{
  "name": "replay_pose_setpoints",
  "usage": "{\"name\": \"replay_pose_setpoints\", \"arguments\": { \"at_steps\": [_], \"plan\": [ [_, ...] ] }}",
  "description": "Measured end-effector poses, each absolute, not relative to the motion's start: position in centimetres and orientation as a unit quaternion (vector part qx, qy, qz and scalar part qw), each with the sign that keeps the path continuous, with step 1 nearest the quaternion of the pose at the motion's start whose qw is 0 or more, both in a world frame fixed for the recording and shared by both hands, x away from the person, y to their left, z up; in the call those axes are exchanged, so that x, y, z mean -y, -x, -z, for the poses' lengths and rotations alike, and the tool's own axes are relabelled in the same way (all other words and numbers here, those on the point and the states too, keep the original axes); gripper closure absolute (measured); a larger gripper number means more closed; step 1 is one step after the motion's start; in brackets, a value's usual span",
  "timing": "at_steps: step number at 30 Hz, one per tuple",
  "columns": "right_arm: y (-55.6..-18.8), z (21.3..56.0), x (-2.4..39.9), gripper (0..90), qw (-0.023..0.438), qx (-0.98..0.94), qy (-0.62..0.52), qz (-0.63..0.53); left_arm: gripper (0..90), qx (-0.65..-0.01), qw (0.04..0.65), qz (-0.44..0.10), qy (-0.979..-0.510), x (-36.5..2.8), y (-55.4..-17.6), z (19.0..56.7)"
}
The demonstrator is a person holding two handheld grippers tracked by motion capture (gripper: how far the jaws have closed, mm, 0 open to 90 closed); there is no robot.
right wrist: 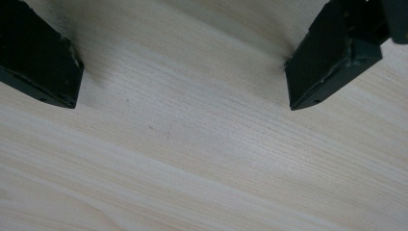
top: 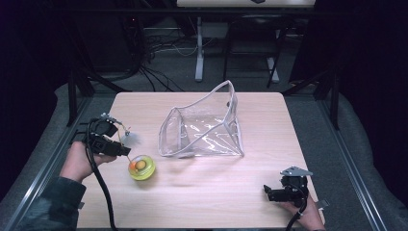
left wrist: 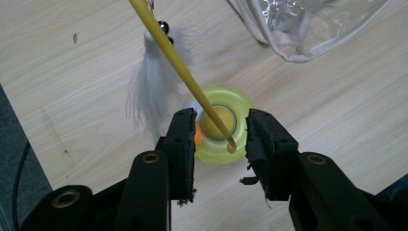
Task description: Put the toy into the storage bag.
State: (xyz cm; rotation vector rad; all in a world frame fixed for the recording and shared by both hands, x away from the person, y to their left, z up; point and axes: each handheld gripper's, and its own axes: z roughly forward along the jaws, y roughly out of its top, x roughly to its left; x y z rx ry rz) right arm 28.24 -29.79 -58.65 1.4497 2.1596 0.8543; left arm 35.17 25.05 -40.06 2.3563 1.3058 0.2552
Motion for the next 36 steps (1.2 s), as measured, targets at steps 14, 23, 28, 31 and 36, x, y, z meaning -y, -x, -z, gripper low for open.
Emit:
{"name": "replay_pose_setpoints", "arguments": {
  "at_steps": [14,23,28,31,36],
  "plan": [
    [-28.2,58.7,29.8,0.0,0.201,-0.772,-0.519,-0.306,84.5,-0.457,0.223,-0.101,-0.855,-24.4,-34.7,40.8],
    [-28.2,58.7,29.8,0.0,0.201,-0.772,-0.519,-0.306,87.5,-0.445,0.211,-0.109,-0.864,-24.6,-35.0,40.6],
    [-28.2,58.7,29.8,0.0,0.201,-0.772,-0.519,-0.306,87.7,-0.443,0.204,-0.111,-0.866,-24.6,-35.1,40.4],
    [-28.2,58.7,29.8,0.0,0.201,-0.772,-0.519,-0.307,87.7,-0.439,0.194,-0.112,-0.870,-24.6,-35.3,40.0],
    [-28.2,58.7,29.8,0.0,0.201,-0.772,-0.520,-0.307,87.7,-0.438,0.187,-0.116,-0.872,-24.9,-35.3,39.4]
  ]
}}
